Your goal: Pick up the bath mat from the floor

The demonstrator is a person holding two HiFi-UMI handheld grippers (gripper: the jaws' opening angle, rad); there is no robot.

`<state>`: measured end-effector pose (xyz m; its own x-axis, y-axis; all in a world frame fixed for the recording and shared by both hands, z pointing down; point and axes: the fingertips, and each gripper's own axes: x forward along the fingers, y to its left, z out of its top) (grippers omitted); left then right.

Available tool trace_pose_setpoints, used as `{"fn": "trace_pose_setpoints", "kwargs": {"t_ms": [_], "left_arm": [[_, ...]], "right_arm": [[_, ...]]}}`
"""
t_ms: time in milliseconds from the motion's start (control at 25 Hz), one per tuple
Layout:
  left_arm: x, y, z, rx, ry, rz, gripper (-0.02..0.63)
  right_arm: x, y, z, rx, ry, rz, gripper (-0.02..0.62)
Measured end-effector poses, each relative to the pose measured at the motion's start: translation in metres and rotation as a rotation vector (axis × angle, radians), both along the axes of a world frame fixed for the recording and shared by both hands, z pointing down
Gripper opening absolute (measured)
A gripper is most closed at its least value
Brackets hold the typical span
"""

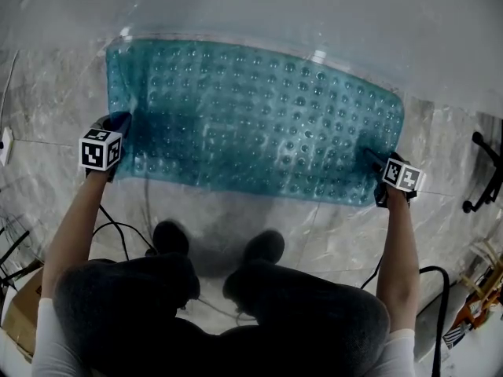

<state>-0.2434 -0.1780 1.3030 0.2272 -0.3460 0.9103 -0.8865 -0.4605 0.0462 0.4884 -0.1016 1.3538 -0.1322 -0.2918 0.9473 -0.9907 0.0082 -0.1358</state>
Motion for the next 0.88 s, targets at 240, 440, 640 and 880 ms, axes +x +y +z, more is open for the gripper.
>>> {"fn": "trace_pose_setpoints", "kwargs": {"t_ms": [240, 440, 640, 880], "left_arm": [[-0.001, 0.000, 0.001, 0.006, 0.003, -0.009, 0.026], [-0.001, 0.002, -0.004, -0.015, 0.040, -0.008, 0.021], [0.003, 0.001, -0.014, -0.028, 0.062, -0.011, 0.018], [0.009, 0.005, -0.053, -0.072, 0.072, -0.012, 0.020]], "right_arm": [[-0.044, 0.007, -0.007, 0.026, -0.004, -0.118, 0.169], [-0.061, 0.007, -0.024, 0.019, -0.051, -0.104, 0.026], [-0.071, 0.008, -0.059, 0.007, -0.103, -0.120, 0.023], [-0.090, 0.011, -0.110, 0.000, -0.125, -0.114, 0.023]]}}
